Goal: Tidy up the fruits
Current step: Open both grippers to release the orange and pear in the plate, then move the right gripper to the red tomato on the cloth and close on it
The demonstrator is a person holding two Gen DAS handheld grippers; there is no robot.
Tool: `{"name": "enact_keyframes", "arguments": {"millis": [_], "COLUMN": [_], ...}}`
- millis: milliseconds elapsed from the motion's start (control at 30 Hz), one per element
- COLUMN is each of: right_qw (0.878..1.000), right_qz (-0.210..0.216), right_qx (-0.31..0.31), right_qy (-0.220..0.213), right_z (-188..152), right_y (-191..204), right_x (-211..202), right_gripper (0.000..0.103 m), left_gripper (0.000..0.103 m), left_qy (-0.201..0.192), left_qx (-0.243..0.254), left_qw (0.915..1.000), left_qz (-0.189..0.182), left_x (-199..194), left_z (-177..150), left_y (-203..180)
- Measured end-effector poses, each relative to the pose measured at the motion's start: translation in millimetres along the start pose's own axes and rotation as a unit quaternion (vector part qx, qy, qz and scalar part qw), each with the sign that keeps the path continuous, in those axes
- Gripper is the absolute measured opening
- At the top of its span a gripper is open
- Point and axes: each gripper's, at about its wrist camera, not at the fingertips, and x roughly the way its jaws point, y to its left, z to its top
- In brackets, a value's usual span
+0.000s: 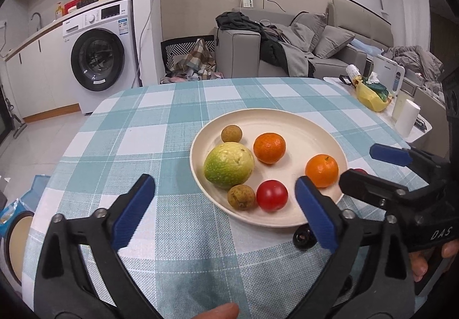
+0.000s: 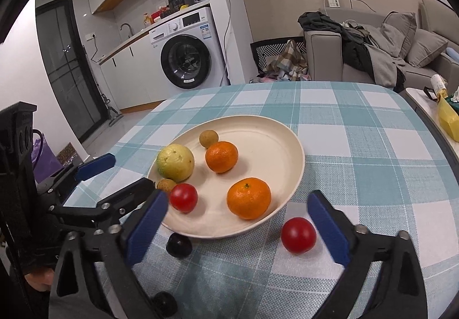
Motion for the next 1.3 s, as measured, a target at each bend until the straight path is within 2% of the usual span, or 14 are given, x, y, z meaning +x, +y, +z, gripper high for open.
{"name": "enact_keyframes", "arguments": {"millis": [167,433,700,767,1100,1300], "right_qw": [1.000,0.999,1.000,0.999,0.993,0.991], "right_qz": [-0.005,-0.010,-0.020,-0.036,-0.087,-0.092], "right_qx": [-0.002,-0.042,-0.002,0.000,0.047,0.046], "right_qy": [-0.006,-0.005,0.004,0.006,0.058,0.081], "right_z": [-3.7,-13.8,-13.7,-13.3,-12.2,-14.4], "right_y": [-2.1,-3.9,-22.4,-25.0,-49.2,-50.1], "right_x": [-11.7,-25.6,-21.2,-20.7,-1.5,6.1], "right_gripper": [0.103,0.103,0.103,0.103,0.103,0.103], "left_gripper": [0.102,0.102,0.102,0.102,0.102,0.102], "left_qy": [-0.010,-0.011,-0.005,-0.002,0.003,0.004], "left_qx": [-0.019,-0.013,-0.003,-0.002,0.007,0.018], "left_qw": [0.9996,0.9994,0.9992,0.9991,0.9992,0.9991], "left_qz": [-0.016,-0.030,-0.038,-0.042,-0.040,-0.039], "left_x": [-13.5,-25.7,-24.4,-23.8,-19.7,-18.0], "left_z": [-3.1,-10.0,-10.9,-11.2,-11.7,-12.6], "left_y": [9.1,6.2,-0.2,-1.4,-7.7,-12.2]}}
